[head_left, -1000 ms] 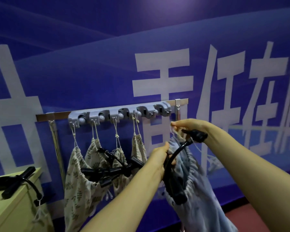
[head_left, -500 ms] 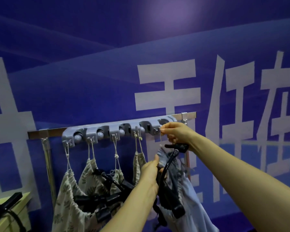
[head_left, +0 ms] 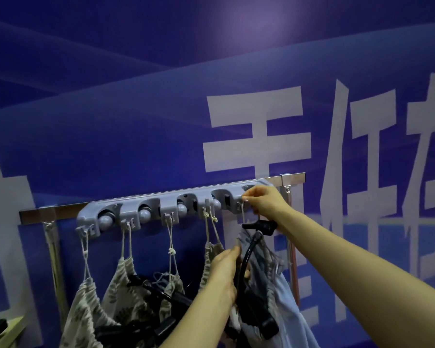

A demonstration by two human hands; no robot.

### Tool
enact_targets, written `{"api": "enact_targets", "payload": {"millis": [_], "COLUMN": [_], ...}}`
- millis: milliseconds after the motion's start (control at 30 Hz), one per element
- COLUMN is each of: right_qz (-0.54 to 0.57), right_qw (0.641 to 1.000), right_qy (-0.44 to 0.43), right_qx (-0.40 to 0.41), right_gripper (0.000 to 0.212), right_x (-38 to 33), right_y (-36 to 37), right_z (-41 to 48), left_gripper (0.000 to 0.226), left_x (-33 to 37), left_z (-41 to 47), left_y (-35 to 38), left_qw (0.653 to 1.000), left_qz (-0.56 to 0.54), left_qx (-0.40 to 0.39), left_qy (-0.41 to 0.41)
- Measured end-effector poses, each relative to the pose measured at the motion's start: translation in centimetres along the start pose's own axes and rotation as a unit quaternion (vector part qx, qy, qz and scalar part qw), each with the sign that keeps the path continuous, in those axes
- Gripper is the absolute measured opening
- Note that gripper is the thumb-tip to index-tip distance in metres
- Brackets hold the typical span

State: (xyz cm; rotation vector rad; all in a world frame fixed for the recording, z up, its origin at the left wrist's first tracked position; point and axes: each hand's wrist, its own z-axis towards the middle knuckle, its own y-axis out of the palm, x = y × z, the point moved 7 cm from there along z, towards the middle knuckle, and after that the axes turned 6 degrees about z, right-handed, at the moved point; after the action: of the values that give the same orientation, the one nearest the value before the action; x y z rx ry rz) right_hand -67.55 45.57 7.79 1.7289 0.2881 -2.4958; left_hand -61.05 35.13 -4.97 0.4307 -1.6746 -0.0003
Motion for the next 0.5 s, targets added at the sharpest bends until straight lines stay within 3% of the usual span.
{"api": "enact_targets", "payload": {"millis": [133, 333, 500], "right_qz": [0.072, 0.056, -0.108], "right_qw": [0.996, 0.997, 0.994], "right_qy": [0.046, 0.045, 0.003], "right_qx": [-0.007, 0.000, 0.028], "right_gripper": [0.014, 0.023, 0.034], "right_x": [1.3, 1.5, 0.7], "right_y": [0.2, 0.6, 1.7], "right_z": [-0.7, -2.4, -4.7], "left_gripper": [0.033, 0.030, 0.038], "left_x": [-1.7, -2.8, -1.7], "left_z": [0.1, -0.4, -2.1], "left_y": [-0.7, -2.0, -4.0], "left_qw": [1.000, 0.995, 0.984], "left_qz": [0.012, 0.085, 0.152], "left_qx": [0.014, 0.046, 0.095], "left_qy": [0.002, -0.008, -0.001]}}
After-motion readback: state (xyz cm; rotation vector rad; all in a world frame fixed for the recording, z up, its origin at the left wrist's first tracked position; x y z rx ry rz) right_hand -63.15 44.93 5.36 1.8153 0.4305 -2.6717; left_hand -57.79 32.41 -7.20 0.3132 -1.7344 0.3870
